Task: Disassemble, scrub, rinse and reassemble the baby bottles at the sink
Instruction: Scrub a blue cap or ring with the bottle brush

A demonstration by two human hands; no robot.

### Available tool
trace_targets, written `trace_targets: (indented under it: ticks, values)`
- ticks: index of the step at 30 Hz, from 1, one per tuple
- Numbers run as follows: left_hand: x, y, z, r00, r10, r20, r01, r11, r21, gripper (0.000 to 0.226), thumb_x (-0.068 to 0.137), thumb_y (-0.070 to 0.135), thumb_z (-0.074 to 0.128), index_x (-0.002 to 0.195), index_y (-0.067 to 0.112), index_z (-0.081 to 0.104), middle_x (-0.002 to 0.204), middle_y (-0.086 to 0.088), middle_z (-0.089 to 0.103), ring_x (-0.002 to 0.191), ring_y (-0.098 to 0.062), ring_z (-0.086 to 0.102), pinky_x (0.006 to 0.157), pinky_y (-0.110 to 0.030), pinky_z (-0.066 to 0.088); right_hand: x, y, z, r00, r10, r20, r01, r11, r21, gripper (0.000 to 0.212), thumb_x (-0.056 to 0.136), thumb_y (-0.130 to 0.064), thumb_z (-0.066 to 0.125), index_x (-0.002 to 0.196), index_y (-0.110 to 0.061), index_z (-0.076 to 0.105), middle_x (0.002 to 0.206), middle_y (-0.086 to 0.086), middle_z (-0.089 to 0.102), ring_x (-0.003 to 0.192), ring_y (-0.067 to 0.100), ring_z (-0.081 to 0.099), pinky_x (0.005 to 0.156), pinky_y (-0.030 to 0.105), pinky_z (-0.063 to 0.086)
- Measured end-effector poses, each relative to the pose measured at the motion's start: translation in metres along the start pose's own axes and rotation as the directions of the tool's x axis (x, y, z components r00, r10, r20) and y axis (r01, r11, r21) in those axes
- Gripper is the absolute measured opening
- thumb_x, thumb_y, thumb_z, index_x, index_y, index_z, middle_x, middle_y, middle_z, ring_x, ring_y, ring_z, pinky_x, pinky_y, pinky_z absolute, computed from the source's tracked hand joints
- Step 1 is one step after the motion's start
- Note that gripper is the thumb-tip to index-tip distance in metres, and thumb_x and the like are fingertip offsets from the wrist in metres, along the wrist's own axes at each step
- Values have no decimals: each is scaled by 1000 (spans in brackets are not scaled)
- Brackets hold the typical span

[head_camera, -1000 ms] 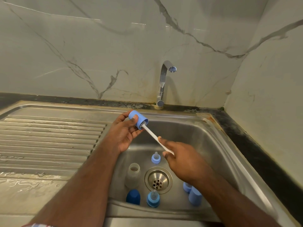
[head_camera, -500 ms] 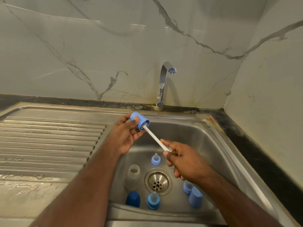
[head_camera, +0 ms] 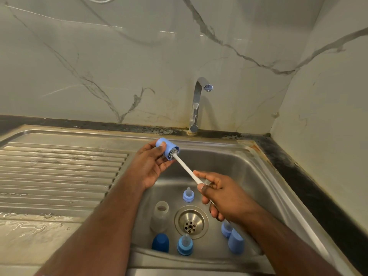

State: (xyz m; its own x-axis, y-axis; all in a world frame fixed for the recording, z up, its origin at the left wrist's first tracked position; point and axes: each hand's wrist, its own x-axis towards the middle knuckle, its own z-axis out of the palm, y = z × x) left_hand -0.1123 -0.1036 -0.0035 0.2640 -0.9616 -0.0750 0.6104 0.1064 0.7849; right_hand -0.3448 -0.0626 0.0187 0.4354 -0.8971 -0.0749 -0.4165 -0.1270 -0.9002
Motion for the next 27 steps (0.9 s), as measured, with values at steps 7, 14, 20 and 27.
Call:
trace_targets:
  ticks: [7,14,20,27]
  values:
    - [2,4,-2,999,23,-29,-23,1000,9,23,99,9,60,121,2,60,113,-25,72,92,-30,76,75,-39,64,-1,-2,-1,999,-3,-38,6,997,72,35,102,-20,56,129,-42,58,76,5,63,45,13,49,43,27,40]
    - [-1,2,0,999,1,-44,0,1000,19,19,100,9,60,118,3,59,112,-26,72,90,-31,76,71,-38,64,-4,-3,0,1000,21,-7,-21,998,63,36,102,-20,54,131,-42,57,79,5,62,46,12,49,44,27,42]
    - [0,4,-2,999,31,-37,-30,999,27,23,98,9,62,120,2,59,113,-26,72,94,-32,76,74,-39,64,-3,-5,-1,999,11,-35,-8,996,89,35,101,-19,57,129,-40,60,75,3,63,46,13,49,44,28,40]
    - [0,8,-6,992,49,-116,-49,999,3,17,101,10,59,116,3,60,111,-24,72,88,-29,76,68,-35,63,-8,-5,-1,1000,12,-14,-11,996,92,34,102,-18,56,124,-44,59,74,4,61,45,12,47,44,27,39]
